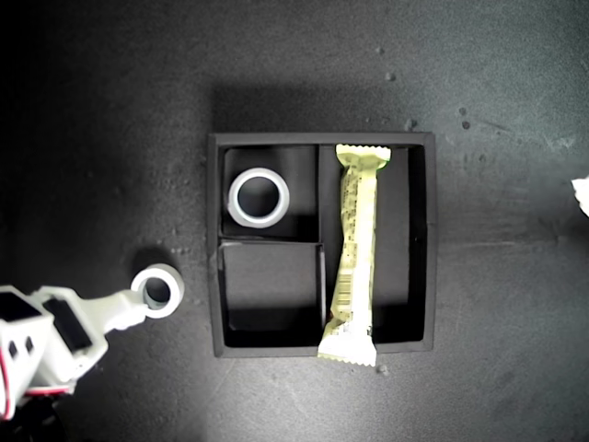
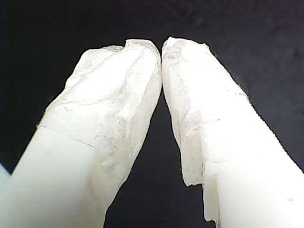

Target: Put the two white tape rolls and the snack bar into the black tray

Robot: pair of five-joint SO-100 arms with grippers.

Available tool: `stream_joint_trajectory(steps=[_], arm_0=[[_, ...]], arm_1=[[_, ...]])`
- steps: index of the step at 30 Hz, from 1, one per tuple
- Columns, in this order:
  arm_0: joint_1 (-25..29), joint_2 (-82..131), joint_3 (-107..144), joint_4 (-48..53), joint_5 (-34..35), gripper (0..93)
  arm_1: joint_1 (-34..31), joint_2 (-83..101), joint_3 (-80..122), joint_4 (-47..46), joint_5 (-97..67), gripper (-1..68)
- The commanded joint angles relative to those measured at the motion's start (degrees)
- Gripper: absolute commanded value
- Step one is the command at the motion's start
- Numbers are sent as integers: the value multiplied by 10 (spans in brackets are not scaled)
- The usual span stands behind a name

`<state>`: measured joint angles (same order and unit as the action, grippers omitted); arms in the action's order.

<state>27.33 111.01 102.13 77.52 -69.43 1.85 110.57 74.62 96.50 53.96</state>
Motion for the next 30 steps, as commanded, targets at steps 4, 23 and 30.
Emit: stream_joint_trajectory(steps=[4, 23, 30], arm_0=[[20, -8, 98, -159, -33, 161], [10, -61, 159, -227, -60, 164], [0, -79, 156, -231, -52, 166]], arm_1=[[-11, 196, 272, -121, 83, -4], [-54, 258, 434, -224, 133, -4], [-68, 258, 444, -236, 136, -4]])
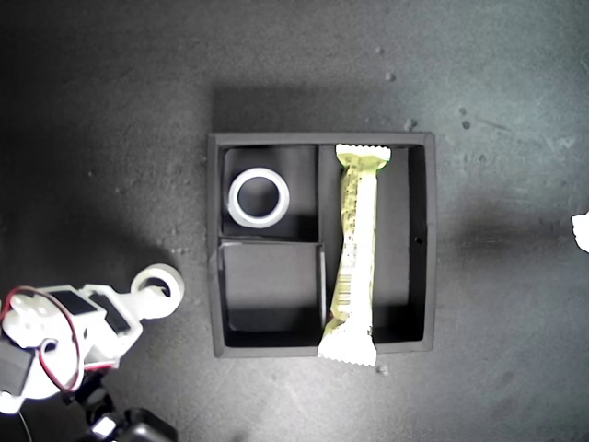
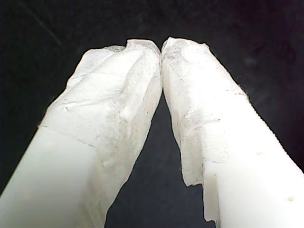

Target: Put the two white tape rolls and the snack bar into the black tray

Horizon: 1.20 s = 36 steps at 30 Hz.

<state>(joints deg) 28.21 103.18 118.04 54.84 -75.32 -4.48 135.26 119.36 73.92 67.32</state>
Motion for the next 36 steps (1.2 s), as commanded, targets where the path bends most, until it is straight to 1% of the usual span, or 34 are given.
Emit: stream_joint_trajectory(steps=[1, 7, 10, 12, 15, 17, 19, 22, 26, 31, 34, 35, 36], arm_0=[[-11, -4, -4, -4, 8, 166], [-23, -61, -18, -4, 2, 164], [-36, -113, -39, -4, -1, 132], [-47, -137, -52, -4, -4, 89], [-58, -132, -64, 9, -2, 36], [-62, -106, -80, 46, 4, 9], [-64, -75, -105, 95, 13, 2], [-70, -36, -177, 186, 41, 1], [-87, -45, -343, 302, 106, 1], [-109, -178, -631, 419, 185, 1], [-116, -327, -843, 493, 214, 1], [-120, -375, -900, 501, 225, 1], [-124, -410, -933, 501, 230, 1]], arm_1=[[-5, 11, -3, -10, 3, -4], [-6, 11, 18, -23, -2, -4], [10, 17, 50, -24, -2, -4], [29, 59, 93, -33, -1, -4], [52, 191, 174, -36, 2, -4], [59, 278, 224, -31, 6, -4], [60, 324, 265, -27, 13, -4], [58, 333, 306, -33, 20, -4], [67, 333, 365, -52, 8, -4], [86, 354, 468, -104, 4, -4], [88, 425, 552, -138, 18, -4], [88, 464, 586, -144, 26, -4], [87, 492, 597, -122, 35, -4]])
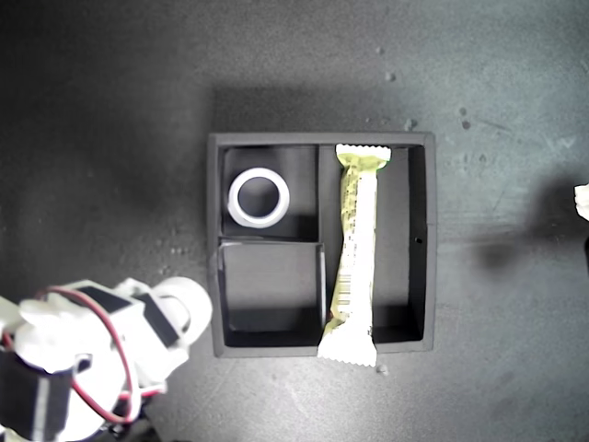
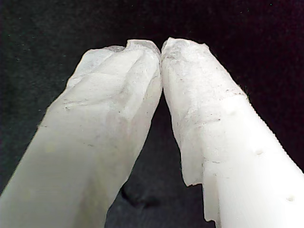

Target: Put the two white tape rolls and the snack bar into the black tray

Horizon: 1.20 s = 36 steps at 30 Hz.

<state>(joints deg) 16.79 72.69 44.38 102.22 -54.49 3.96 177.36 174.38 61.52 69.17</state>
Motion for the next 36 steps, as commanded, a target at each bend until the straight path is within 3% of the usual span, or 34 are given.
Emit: stream_joint_trajectory(steps=[1, 18, 23, 29, 33, 36], arm_0=[[-15, -140, -226, 27, 25, 1], [-8, -263, -281, 27, -4, 3], [11, -250, -285, 28, -14, 164], [31, -221, -268, 28, -22, 201], [27, -114, -164, 29, -20, 187], [-24, 78, 40, 29, -34, 132]], arm_1=[[-4, 72, 47, 8, 22, -4], [11, 72, 47, 40, 43, -2], [12, 72, 47, 40, 40, -2], [18, 72, 47, 40, 35, -2], [23, 72, 47, 40, 34, -2], [24, 72, 47, 40, 46, 4]])
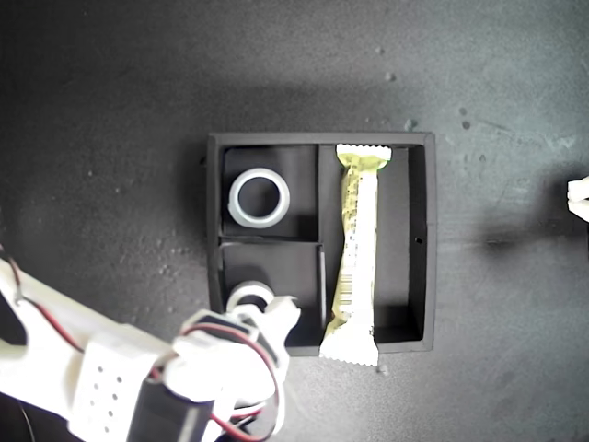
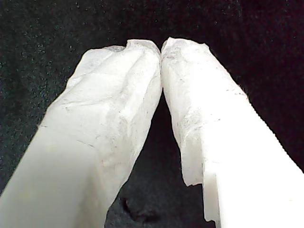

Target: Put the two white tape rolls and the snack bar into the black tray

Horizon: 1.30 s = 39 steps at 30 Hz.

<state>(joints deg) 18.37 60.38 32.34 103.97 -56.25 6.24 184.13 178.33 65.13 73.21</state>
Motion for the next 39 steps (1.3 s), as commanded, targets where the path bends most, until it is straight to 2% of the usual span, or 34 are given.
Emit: stream_joint_trajectory(steps=[1, 5, 8, 12, 17, 26, 31, 35, 39], arm_0=[[-68, 272, 236, 11, -22, 109], [-202, 522, 528, -4, -33, 47], [-250, 657, 726, -85, -21, 33], [-250, 758, 911, -180, -32, 6], [-245, 826, 1049, -242, -72, 1], [-236, 1121, 1230, -260, -103, 1], [-219, 1097, 1245, -274, -120, 1], [-198, 1112, 1292, -302, -147, 1], [-182, 1188, 1354, -298, -170, 1]], arm_1=[[1, 4, 7, 8, 13, 11], [-3, 4, 7, 38, 62, 46], [-3, 4, 7, 70, 121, 56], [-1, 4, 7, 101, 177, 50], [0, 4, 7, 101, 176, 67], [-13, 4, 7, 105, 143, 67], [-14, 4, 7, 105, 143, 67], [-73, 79, 7, 117, 128, 67], [-82, 79, 7, 117, 107, 67]])
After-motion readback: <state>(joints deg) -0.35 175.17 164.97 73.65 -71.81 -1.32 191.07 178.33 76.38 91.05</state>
